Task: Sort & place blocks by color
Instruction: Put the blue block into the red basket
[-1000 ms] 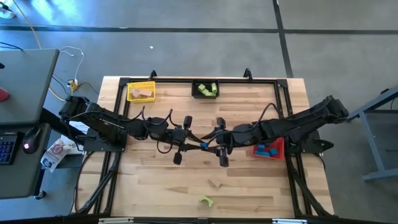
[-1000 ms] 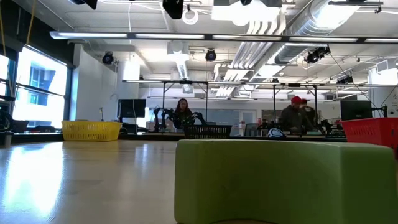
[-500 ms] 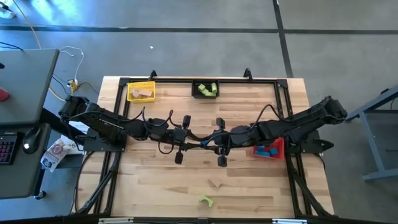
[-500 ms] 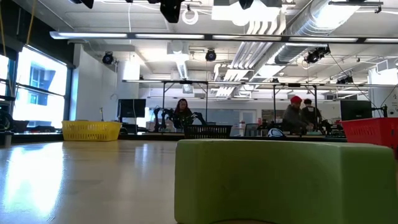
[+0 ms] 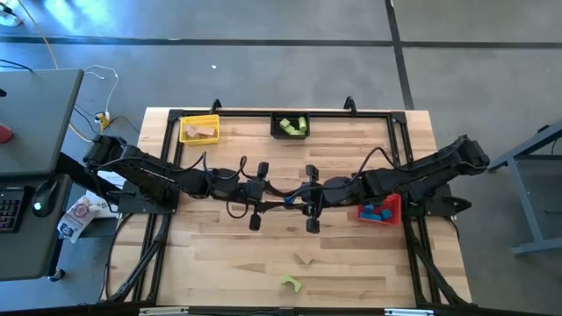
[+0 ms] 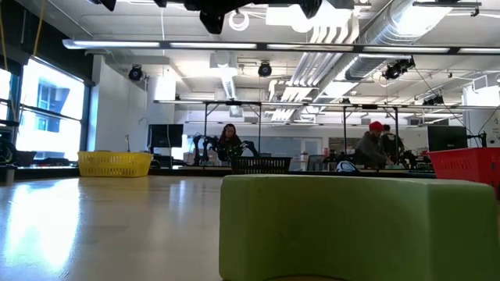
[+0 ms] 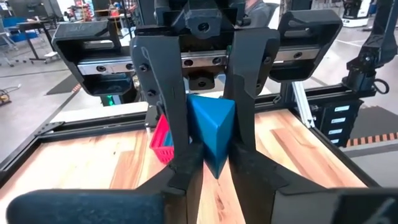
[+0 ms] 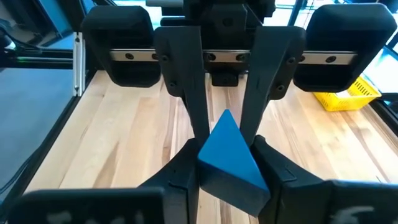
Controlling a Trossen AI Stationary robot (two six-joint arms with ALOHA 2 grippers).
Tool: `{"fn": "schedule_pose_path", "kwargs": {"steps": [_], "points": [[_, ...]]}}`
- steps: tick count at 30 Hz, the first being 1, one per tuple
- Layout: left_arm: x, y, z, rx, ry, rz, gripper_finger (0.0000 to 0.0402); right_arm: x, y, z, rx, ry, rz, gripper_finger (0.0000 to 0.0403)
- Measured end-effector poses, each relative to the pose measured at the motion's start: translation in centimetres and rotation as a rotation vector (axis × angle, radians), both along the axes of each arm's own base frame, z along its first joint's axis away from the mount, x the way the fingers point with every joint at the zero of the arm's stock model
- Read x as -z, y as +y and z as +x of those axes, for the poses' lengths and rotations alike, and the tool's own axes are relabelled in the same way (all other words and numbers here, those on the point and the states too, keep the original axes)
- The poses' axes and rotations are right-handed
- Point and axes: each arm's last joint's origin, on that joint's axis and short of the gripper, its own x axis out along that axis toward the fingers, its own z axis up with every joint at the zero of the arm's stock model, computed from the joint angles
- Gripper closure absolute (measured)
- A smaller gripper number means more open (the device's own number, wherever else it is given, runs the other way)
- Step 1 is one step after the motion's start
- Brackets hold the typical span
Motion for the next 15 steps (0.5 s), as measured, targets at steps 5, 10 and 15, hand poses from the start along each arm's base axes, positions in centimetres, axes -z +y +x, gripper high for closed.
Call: {"fn": "schedule_pose_path", "kwargs": {"steps": [5, 10, 15], "points": [[0.1, 0.06, -0.01, -0.007, 0.009, -0.003, 0.0313, 0.2, -0.09, -0.1, 0.028, 0.023, 0.006, 0.0321], [0.24, 0.1, -0.03, -0.017, 0.024, -0.001, 0.0312, 0.29, -0.12, -0.15, 0.044, 0.034, 0.023, 0.0321], [0.28, 0.11, -0.04, -0.021, 0.029, 0.0, 0.0311, 0.31, -0.12, -0.16, 0.051, 0.036, 0.042, 0.0321]]}}
